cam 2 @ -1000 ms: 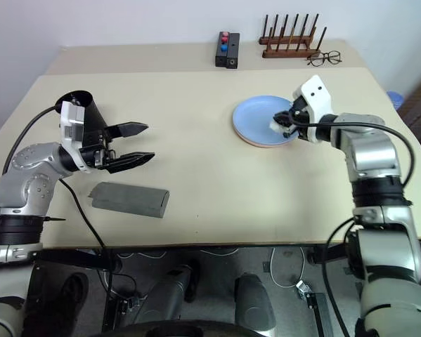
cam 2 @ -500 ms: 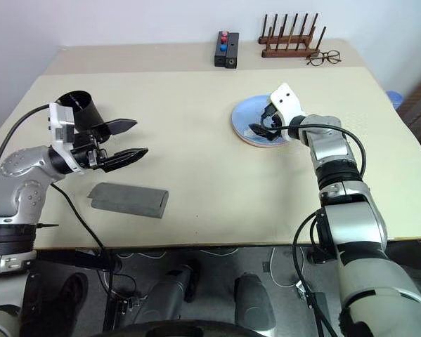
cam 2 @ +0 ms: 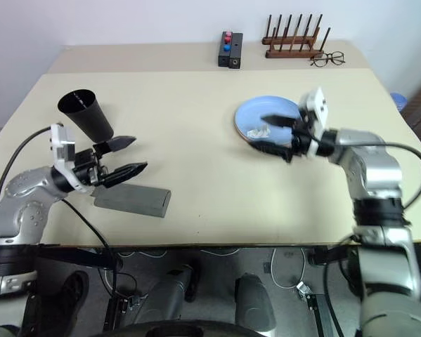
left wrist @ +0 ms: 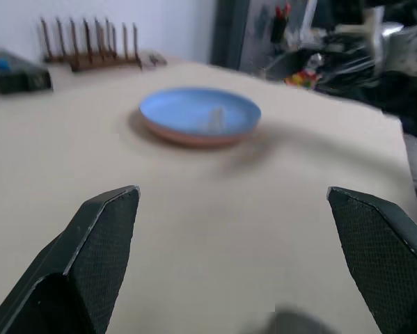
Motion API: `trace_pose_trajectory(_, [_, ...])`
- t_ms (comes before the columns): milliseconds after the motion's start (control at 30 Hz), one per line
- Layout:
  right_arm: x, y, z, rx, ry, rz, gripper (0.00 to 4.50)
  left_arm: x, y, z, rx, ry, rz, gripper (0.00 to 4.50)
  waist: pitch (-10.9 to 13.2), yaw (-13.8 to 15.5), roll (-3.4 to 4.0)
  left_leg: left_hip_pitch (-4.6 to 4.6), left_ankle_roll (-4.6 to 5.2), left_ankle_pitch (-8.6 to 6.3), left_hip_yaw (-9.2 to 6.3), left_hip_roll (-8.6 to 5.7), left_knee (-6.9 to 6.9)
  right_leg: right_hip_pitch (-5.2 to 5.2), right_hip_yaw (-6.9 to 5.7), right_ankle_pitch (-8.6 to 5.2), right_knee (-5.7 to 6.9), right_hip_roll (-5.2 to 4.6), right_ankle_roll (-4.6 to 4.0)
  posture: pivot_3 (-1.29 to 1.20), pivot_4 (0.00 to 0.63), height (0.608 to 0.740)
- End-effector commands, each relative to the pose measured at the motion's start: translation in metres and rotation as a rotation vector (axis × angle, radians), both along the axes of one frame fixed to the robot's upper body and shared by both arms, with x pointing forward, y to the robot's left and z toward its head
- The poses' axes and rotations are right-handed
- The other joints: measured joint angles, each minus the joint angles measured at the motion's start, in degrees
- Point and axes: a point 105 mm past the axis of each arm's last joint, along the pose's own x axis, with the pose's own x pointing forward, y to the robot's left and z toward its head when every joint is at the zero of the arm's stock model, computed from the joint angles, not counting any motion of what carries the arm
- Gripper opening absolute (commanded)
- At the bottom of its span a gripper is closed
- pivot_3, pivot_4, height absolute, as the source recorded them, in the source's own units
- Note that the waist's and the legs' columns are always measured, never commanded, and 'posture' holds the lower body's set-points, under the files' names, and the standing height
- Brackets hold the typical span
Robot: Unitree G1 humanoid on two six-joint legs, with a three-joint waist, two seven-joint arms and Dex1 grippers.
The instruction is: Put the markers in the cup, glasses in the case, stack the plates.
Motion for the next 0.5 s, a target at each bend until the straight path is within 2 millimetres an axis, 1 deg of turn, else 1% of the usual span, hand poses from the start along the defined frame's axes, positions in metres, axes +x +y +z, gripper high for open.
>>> trace_pose_trajectory(33, [-0.023, 0.005, 0.024, -0.001, -0.133, 0.054, 4.42, -0.002, 0.009, 0.017, 0.01, -0.066, -0.001, 4.5, 0.0, -0.1, 0.06, 0.0, -0.01, 0.0, 0.01, 0.03, -0.01, -0.02, 0.01, -0.05, 0.02, 0.01, -0.1, 0.0, 0.15, 0.74])
trace_pose_trajectory(167, [-0.035, -0.002, 0.005, -0.076, -0.143, 0.031, 4.42, 0.004, 0.008, 0.015, 0.011, -0.066, 0.002, 4.5, 0.0, 0.3, 0.04, 0.03, -0.11, -0.09, 0.03, 0.02, 0.02, -0.06, 0.0, -0.07, -0.1, -0.02, -0.14, 0.0, 0.15, 0.74])
trace_pose_trajectory(233, [-0.037, -0.005, 0.001, -0.097, -0.155, 0.011, 4.42, 0.007, 0.004, 0.014, 0.01, -0.074, 0.005, 4.5, 0.0, 0.5, 0.03, 0.02, -0.09, -0.12, 0.04, 0.0, 0.04, -0.06, 0.0, -0.07, -0.17, -0.05, -0.14, 0.0, 0.15, 0.74])
trace_pose_trajectory(367, [-0.033, -0.009, -0.001, -0.101, -0.178, -0.021, 4.42, 0.008, -0.002, 0.017, -0.002, -0.077, -0.013, 4.5, 0.0, 0.5, 0.02, 0.01, -0.08, -0.12, 0.04, -0.01, 0.07, -0.04, 0.0, -0.07, -0.18, -0.07, -0.14, 0.0, 0.15, 0.74])
trace_pose_trajectory(433, [-0.03, -0.007, -0.006, -0.11, -0.182, -0.023, 4.42, 0.008, -0.003, 0.017, 0.002, -0.079, -0.016, 4.5, 0.0, 0.5, 0.02, 0.01, -0.08, -0.11, 0.04, 0.0, 0.07, -0.03, -0.01, -0.07, -0.18, -0.05, -0.14, 0.0, 0.15, 0.74])
trace_pose_trajectory(500, [-0.026, -0.003, -0.004, -0.104, -0.194, -0.017, 4.42, 0.007, -0.003, 0.019, 0.004, -0.083, -0.016, 4.5, 0.0, 0.4, 0.02, 0.01, 0.0, -0.07, 0.05, 0.0, 0.06, -0.02, 0.0, -0.07, -0.18, -0.05, -0.13, 0.0, 0.15, 0.74])
